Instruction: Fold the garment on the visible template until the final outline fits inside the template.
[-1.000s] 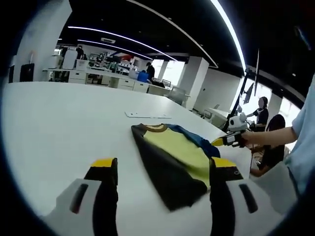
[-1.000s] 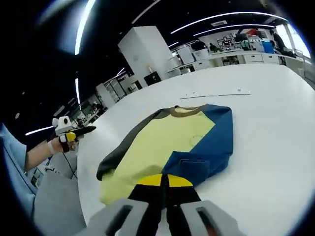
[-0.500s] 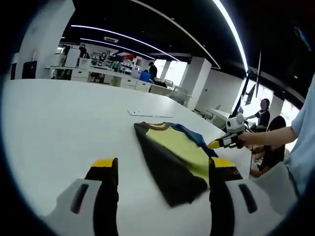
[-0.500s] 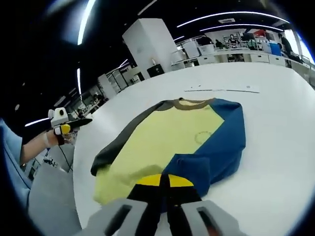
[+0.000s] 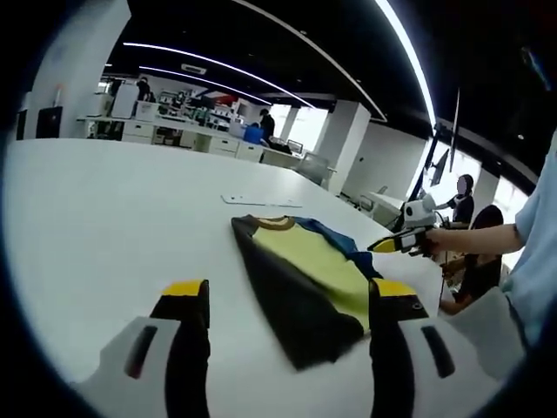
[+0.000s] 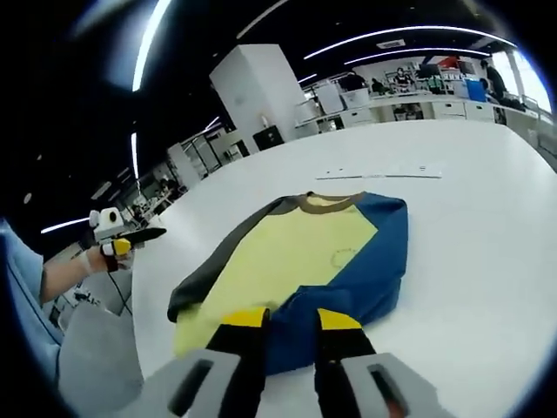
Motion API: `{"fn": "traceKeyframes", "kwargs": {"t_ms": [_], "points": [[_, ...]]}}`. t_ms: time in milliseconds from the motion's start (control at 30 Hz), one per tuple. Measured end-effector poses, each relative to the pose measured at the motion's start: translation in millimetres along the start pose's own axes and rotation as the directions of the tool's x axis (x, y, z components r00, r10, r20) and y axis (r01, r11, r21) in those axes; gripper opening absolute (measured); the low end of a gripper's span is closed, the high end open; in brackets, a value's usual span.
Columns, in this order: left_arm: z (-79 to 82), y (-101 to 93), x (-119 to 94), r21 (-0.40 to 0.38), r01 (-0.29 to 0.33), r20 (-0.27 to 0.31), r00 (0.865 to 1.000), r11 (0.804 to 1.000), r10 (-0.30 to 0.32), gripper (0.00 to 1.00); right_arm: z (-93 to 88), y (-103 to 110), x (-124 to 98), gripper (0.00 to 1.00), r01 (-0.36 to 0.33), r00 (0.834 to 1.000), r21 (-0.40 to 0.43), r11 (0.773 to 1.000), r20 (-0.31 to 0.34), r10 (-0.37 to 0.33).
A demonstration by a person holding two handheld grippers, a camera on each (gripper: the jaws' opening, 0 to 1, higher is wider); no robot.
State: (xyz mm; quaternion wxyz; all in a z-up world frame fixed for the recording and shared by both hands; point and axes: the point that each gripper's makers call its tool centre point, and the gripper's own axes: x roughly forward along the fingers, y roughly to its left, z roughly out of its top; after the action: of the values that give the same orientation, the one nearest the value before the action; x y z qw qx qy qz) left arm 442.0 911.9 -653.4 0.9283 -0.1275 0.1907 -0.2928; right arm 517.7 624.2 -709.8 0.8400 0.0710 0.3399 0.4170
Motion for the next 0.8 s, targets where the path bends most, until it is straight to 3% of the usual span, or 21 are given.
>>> {"fn": "traceKeyframes", "kwargs": {"t_ms": [133,333,600,800], "points": [[-0.6,-0.5,-1.1,0.000,-0.001,0.000,1.000,1.000,0.001,0.71,4.1,6.7,9.8,0.20,-0.009,1.000,0.000,1.000,-0.002,0.009],[1.6,-0.1,-4.2,-0.002,-0.004,0.007,1.000,1.000,0.004,0.71,-6.6,-4.9,25.0,0.19,0.021,0.998,0.027,0.999,-0.065,-0.019],[0.8,1.8,-7.1,-0.008,-0.014,0.013,1.000,1.000,0.014,0.71,-13.1,-12.1,27.2,0.00,0.049,0.993,0.089,0.995,-0.112,-0.039],[-1.0,1.8,-6.5,-0.011,-0.013,0.011,1.000,1.000,0.013,0.71,-13.2,-7.8,18.6,0.00,0.027,0.993,0.082,0.996,-0.115,-0.018]]}}
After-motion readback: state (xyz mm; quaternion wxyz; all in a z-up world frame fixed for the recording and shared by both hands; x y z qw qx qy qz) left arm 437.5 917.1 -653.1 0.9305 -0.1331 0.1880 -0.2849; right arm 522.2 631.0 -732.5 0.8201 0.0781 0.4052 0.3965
